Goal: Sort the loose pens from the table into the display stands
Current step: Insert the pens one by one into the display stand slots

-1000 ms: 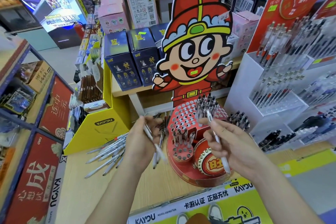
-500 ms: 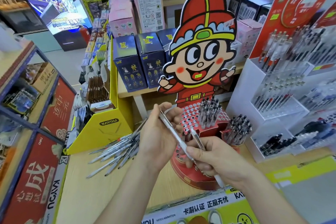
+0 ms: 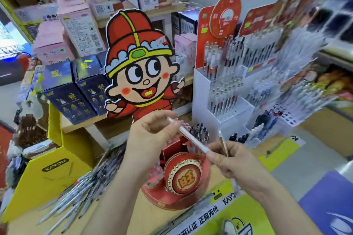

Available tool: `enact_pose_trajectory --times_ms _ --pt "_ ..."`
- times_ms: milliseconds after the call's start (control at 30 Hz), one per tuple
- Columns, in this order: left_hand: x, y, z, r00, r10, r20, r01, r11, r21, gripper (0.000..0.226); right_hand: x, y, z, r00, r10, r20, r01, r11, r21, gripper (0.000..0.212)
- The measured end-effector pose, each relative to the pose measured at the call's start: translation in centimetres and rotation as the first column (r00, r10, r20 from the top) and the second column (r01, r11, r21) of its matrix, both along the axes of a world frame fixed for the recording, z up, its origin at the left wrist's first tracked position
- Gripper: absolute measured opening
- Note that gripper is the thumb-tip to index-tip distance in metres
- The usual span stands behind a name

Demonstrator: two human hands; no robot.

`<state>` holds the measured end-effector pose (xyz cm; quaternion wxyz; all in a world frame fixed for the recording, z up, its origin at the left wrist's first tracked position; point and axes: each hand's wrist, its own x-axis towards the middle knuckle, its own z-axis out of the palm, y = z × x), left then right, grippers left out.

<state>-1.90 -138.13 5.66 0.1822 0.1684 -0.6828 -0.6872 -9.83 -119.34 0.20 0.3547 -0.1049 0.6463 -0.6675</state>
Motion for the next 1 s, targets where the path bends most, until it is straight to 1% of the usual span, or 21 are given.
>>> enact_pose_trajectory --times_ms 67,167,233,300,400,467,500,533,633,700,767,833,900,933,1000 --pt "-1.4 1.1 0.5 0.998 -0.059 -0.002 0.059 0.997 -0.041 0.018 -1.2 1.6 0.2 0.999 -0.035 0.018 0.036 0.997 -0.063 0.010" --pt "-3.9 3.4 1.1 0.989 -0.141 -0.033 0.136 0.982 -0.128 0.016 -3.6 4.5 0.1 0.987 -0.133 0.092 0.145 0.979 -0.144 0.011" --pt "-6.0 5.7 1.5 0.981 -0.188 -0.040 0.176 0.963 -0.202 0.017 -5.5 6.7 -0.1 0.971 -0.186 0.152 0.215 0.954 -0.207 0.018" --pt "-8.5 8.3 1.7 0.977 -0.211 -0.013 0.201 0.946 -0.254 0.018 -7.9 9.3 -0.3 0.955 -0.223 0.196 0.267 0.934 -0.238 0.030" --pt "-13.1 12.2 1.5 0.970 -0.242 0.008 0.236 0.940 -0.247 0.012 -12.1 13.7 -0.6 0.926 -0.250 0.283 0.330 0.900 -0.284 0.029" --pt "-16.8 14.9 1.1 0.970 -0.243 0.012 0.238 0.939 -0.249 0.017 -15.3 17.0 -0.6 0.917 -0.211 0.339 0.336 0.868 -0.366 0.040" --pt "-18.7 16.2 0.9 0.971 -0.238 0.008 0.233 0.944 -0.234 0.019 -16.9 18.7 -0.6 0.911 -0.208 0.355 0.346 0.856 -0.384 0.039" --pt "-20.5 17.5 0.6 0.971 -0.239 -0.002 0.233 0.948 -0.219 0.021 -18.5 20.2 -0.6 0.906 -0.219 0.363 0.360 0.849 -0.386 0.035" --pt "-24.9 20.6 -0.3 0.973 -0.230 0.000 0.225 0.953 -0.205 0.031 -22.4 24.1 -0.8 0.880 -0.275 0.387 0.425 0.819 -0.385 0.039" --pt "-27.2 22.1 -1.0 0.976 -0.215 0.015 0.213 0.948 -0.237 0.038 -24.6 26.1 -1.3 0.873 -0.311 0.377 0.450 0.812 -0.371 0.038" --pt "-29.2 23.1 -1.8 0.981 -0.191 0.042 0.195 0.942 -0.272 0.046 -26.1 27.7 -1.4 0.871 -0.354 0.340 0.462 0.825 -0.325 0.034" --pt "-31.1 23.8 -2.7 0.981 -0.181 0.071 0.194 0.915 -0.353 0.049 -27.3 28.8 -1.7 0.872 -0.386 0.302 0.473 0.824 -0.311 0.026" --pt "-32.9 24.2 -3.5 0.977 -0.193 0.095 0.215 0.872 -0.439 0.045 -28.4 29.4 -2.2 0.856 -0.441 0.271 0.509 0.813 -0.284 0.029" --pt "-33.6 24.4 -3.8 0.975 -0.197 0.105 0.223 0.855 -0.468 0.042 -28.9 29.6 -2.6 0.833 -0.491 0.254 0.547 0.800 -0.246 0.031" --pt "-35.0 24.8 -4.3 0.972 -0.194 0.135 0.236 0.812 -0.533 0.033 -29.8 29.8 -3.4 0.789 -0.579 0.207 0.612 0.769 -0.182 0.024"
